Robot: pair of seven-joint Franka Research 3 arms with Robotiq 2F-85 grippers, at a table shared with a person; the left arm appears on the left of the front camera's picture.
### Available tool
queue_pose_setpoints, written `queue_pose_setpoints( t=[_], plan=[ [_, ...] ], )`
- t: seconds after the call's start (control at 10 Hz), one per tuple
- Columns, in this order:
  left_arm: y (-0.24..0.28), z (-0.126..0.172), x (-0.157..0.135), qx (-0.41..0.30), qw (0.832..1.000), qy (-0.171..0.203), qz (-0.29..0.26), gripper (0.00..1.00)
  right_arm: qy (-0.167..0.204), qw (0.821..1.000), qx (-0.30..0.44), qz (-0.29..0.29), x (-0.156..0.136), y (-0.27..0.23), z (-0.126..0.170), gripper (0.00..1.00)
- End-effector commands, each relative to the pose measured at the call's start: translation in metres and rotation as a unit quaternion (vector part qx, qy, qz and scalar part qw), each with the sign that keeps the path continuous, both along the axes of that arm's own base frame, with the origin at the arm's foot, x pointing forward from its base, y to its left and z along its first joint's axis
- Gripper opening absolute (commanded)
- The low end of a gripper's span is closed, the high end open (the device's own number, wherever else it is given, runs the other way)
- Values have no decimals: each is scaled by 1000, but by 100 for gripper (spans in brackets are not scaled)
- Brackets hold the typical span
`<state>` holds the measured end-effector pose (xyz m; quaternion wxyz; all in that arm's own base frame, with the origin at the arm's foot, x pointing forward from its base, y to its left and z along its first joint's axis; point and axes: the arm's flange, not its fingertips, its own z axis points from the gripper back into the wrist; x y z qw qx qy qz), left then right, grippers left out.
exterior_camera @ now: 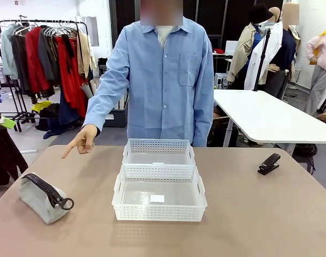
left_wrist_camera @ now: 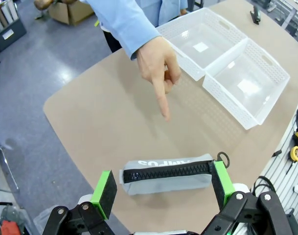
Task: Distribute items into two baskets.
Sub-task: Pick up the Pencil pouch that the person points to.
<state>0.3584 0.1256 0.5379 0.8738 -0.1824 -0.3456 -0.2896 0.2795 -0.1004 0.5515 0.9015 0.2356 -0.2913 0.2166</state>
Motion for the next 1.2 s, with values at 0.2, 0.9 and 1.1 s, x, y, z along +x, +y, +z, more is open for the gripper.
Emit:
queue_pose_setpoints(
  t=[0.2, 0.9, 1.1],
  plan=[
    [1, 0, -1, -8, 1000, -2, -5, 100, -2, 1000, 3, 2, -1, 1, 0, 100],
    [-22, -9, 8, 43, 996, 63, 54, 100, -2, 1000, 3, 2, -1, 1, 0, 100],
    [-38, -12, 13, 72, 988, 109, 81, 100, -2, 1000, 3, 2, -1, 1, 0, 100]
  ],
)
